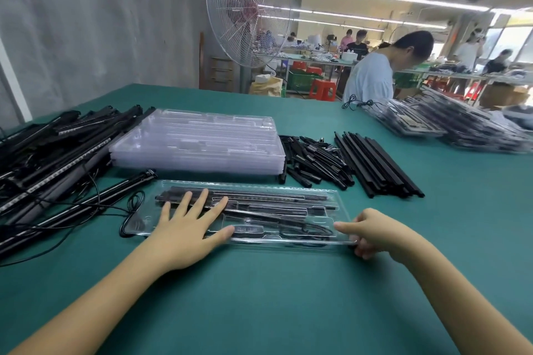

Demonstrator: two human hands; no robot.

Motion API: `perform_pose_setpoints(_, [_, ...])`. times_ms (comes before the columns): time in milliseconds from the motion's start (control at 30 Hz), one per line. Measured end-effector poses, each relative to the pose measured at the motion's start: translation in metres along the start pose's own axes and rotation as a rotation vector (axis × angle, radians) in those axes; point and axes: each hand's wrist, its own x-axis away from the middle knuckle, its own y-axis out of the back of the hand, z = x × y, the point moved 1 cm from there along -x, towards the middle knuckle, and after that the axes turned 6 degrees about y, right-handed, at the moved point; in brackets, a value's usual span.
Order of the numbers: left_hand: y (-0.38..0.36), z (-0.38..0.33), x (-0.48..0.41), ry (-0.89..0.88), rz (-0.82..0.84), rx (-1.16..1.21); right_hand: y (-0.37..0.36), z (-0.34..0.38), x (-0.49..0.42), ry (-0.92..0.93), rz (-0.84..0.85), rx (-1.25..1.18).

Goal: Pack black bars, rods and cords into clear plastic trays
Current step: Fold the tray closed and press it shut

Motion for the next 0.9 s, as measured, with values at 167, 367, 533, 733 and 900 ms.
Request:
perform_pose_setpoints(167, [-0.003, 0.005, 0.000, -0.019, -0.072, 0.002, -0.004, -0.004, -0.004, -0.031, 0.062, -0.658])
perform_pose_setpoints(367, [-0.004, 0.009, -0.007, 0.019, -0.150, -0.003, -0.010, 0.005, -0.019, -0.010, 0.023, -0.492])
perform_pose_setpoints(533, [-0.003, 0.016, -0.009, 0.038, -0.155, -0.013, -0.017, 0.016, -0.029, 0.024, -0.029, -0.520])
perform_pose_setpoints(733, [-0.004, 0.016, -0.009, 0.042, -0.167, -0.006, -0.022, 0.020, -0.037, 0.004, -0.072, -0.486])
perform_pose_setpoints(900, [-0.005, 0.018, -0.009, 0.037, -0.191, 0.006, -0.023, 0.020, -0.045, 0.027, -0.115, -0.532])
